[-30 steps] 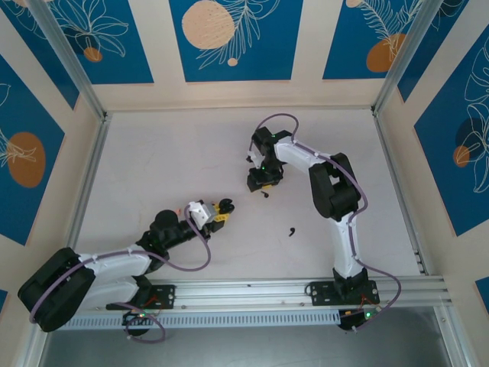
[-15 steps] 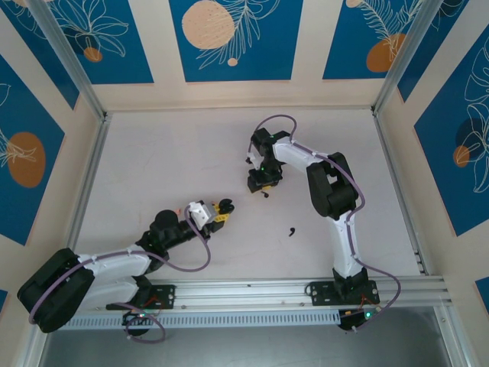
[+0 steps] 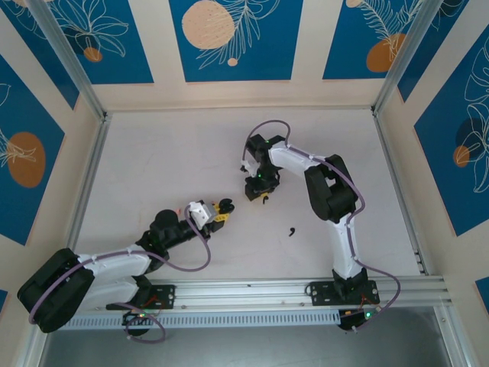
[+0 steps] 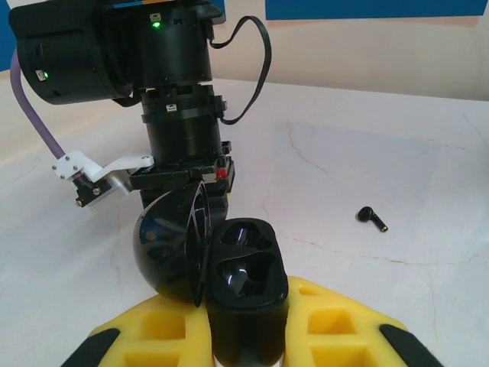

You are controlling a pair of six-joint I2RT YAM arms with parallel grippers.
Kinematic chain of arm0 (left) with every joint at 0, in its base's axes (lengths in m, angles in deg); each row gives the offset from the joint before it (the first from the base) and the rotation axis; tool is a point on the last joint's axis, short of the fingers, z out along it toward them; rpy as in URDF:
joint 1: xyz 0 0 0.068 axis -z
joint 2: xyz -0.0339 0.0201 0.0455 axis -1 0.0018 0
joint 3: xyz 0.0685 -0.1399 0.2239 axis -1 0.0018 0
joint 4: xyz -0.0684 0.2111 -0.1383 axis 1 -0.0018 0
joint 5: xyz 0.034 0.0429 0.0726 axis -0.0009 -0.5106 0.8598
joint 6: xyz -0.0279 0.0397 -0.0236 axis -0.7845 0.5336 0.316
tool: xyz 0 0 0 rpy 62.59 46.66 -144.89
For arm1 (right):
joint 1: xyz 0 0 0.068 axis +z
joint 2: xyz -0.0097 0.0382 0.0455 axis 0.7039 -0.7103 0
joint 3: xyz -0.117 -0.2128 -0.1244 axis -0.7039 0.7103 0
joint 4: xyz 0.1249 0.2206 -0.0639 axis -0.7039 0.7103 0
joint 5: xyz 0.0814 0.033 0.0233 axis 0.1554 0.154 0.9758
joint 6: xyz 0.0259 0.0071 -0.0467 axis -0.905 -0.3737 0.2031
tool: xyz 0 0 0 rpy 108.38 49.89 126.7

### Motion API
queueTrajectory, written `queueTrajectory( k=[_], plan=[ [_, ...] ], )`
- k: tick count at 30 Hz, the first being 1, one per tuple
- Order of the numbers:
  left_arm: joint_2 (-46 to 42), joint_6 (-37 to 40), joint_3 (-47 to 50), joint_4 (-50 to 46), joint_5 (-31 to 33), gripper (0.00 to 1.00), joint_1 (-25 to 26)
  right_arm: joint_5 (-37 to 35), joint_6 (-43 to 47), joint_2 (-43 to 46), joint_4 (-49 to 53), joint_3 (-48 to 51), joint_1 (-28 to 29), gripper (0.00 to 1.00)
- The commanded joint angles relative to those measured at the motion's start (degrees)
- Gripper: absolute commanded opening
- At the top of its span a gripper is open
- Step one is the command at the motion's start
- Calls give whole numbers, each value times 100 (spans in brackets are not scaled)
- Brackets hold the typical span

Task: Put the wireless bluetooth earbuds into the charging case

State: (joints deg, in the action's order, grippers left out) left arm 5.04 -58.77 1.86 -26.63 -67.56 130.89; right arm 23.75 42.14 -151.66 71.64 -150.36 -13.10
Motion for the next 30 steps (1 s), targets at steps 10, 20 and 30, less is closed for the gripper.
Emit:
queueTrajectory(
  k=[10, 20, 30],
  plan=[
    [-8, 135, -188, -91, -17, 16, -39, 198, -270, 869, 314, 272, 62, 36],
    [117, 311, -171, 14, -402, 16, -39, -122, -1094, 978, 397, 301, -446, 45],
    [132, 312, -201, 19, -422, 16, -41, -34, -1176, 417, 389, 245, -545, 48]
  ],
)
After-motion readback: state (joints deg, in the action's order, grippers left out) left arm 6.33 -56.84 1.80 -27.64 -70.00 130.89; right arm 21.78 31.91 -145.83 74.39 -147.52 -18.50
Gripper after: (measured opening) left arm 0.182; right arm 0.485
